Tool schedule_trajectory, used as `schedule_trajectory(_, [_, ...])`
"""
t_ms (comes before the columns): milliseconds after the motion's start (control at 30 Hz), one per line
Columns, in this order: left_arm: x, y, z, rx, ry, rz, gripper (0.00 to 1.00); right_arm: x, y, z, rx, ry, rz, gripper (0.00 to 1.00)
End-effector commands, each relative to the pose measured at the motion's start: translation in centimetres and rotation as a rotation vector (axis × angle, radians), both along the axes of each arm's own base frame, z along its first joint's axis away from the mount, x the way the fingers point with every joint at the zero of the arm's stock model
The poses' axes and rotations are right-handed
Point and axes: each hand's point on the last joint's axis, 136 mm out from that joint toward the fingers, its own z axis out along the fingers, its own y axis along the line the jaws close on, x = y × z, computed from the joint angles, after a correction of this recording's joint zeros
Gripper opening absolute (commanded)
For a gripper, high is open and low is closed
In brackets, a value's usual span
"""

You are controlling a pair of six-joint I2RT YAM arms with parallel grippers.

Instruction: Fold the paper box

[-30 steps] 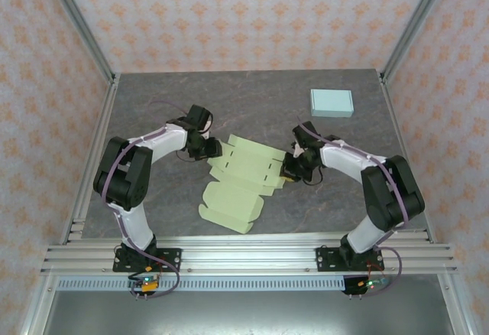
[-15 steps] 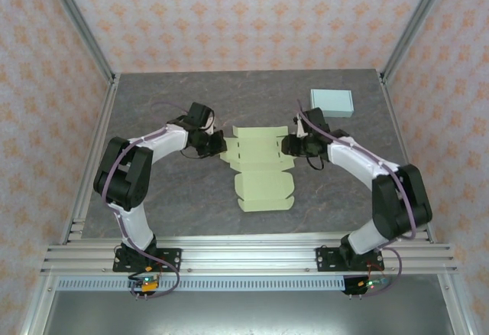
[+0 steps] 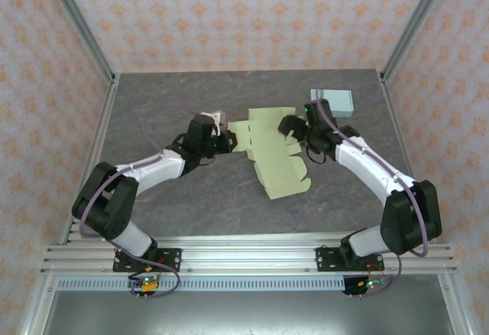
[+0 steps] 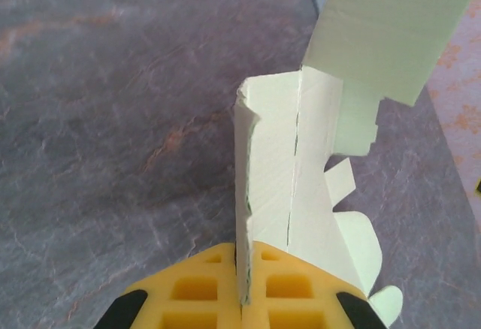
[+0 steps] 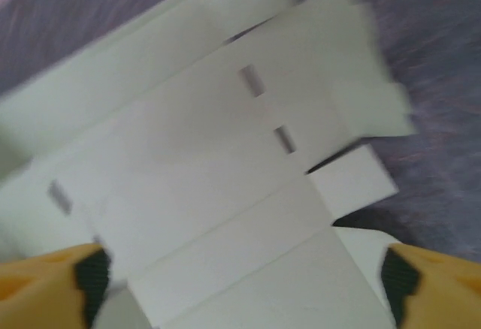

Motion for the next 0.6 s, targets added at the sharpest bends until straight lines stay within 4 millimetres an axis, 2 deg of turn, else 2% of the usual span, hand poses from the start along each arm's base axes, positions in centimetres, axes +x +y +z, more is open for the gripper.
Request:
schedule_trajectory(0, [2.1, 1.9, 2.0, 0.042, -0.228, 0.109, 0.0, 2.1, -2.3, 2.5, 0.318, 0.028, -0.396, 0.99])
schedule_trajectory(133, [1.5, 1.2, 2.5, 0.115, -0.33, 0.07, 0.0, 3.9, 2.7, 2.6, 0.614, 0.185, -0.409, 0.99])
schedule_trajectory(267, [1.1, 1.6, 3.0, 0.183, -0.407, 0.076, 0.0, 5.0, 6.3, 2.4, 0.72, 0.326, -0.381, 0.98])
schedule_trajectory(367, [0.8, 2.0, 3.0, 0.235, -0.422, 0.096, 0.0, 5.1, 6.9, 2.5, 0.685, 0.345, -0.41, 0.96])
schedule_trajectory(567, [0.1, 2.6, 2.4, 0.24, -0.434, 0.129, 0.0, 5.3, 6.7, 1.2, 0.657, 0.404, -0.504, 0.9])
